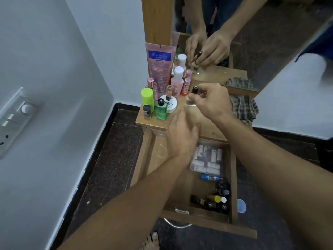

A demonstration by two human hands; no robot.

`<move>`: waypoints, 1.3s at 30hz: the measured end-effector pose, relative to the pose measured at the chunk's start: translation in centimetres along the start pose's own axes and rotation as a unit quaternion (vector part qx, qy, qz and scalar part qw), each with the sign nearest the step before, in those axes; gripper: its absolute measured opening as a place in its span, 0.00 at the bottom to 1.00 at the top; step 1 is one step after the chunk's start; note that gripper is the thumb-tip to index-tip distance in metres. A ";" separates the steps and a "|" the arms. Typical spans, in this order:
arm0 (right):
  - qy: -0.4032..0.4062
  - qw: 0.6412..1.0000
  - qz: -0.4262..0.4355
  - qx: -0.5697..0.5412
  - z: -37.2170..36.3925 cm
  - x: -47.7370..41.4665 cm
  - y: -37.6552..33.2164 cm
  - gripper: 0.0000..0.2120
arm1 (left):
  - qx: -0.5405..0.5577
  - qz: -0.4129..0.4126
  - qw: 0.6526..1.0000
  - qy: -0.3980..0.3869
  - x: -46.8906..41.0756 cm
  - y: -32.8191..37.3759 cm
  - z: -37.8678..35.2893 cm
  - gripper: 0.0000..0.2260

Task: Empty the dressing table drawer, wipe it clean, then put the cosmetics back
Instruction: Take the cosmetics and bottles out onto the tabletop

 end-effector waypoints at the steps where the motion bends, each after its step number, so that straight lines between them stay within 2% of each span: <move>1: 0.012 1.000 -0.015 0.006 -0.3 -0.5 0.2 0.07 | 0.002 -0.001 1.000 0.004 0.2 -0.2 -0.2 0.28; 7: 0.021 0.998 -0.061 0.014 -2.7 -2.0 0.5 0.07 | 0.020 0.001 0.999 0.034 0.2 -0.7 -0.1 0.20; 17: 0.034 0.997 -0.071 0.018 -3.3 -2.2 0.8 0.08 | 0.006 -0.014 0.999 0.034 0.1 -1.1 -0.1 0.23; 22: 0.033 0.997 -0.076 0.003 -1.2 -0.8 1.5 0.18 | 0.019 -0.049 0.998 0.035 0.6 -1.3 -0.2 0.22; 25: 0.019 0.998 -0.050 0.036 1.2 2.6 1.7 0.12 | 0.042 -0.081 0.995 0.045 1.9 -1.5 0.1 0.15; 28: -0.064 0.993 -0.018 0.093 1.7 7.8 2.6 0.05 | 0.027 -0.121 0.991 0.042 4.3 -1.8 0.1 0.05; 29: -0.107 0.987 -0.022 0.116 1.2 9.5 3.4 0.04 | 0.012 -0.117 0.993 0.017 5.2 -2.3 -0.4 0.03; 31: -0.204 0.960 -0.048 0.186 -0.4 12.8 5.5 0.03 | -0.033 -0.065 0.994 -0.087 6.7 -4.1 -2.5 0.03; 34: -0.330 0.881 -0.043 0.336 -2.8 16.3 7.7 0.05 | -0.106 0.044 0.958 -0.262 9.3 -6.9 -5.5 0.06; 36: -0.371 0.844 -0.016 0.388 -3.9 17.6 8.2 0.06 | -0.121 0.079 0.933 -0.329 10.6 -7.6 -6.5 0.08; 39: -0.378 0.824 0.026 0.420 -5.1 18.2 8.5 0.09 | -0.135 0.111 0.914 -0.366 11.5 -8.3 -7.3 0.07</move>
Point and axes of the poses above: each hand's wrist, its own x-axis away from the middle knuckle, its own z-axis out of the back of the hand, y = z × x, the point moved 7 cm from there along -x, towards the middle knuckle, and after that the axes turned 7 degrees about -x, right-handed, at the moved point
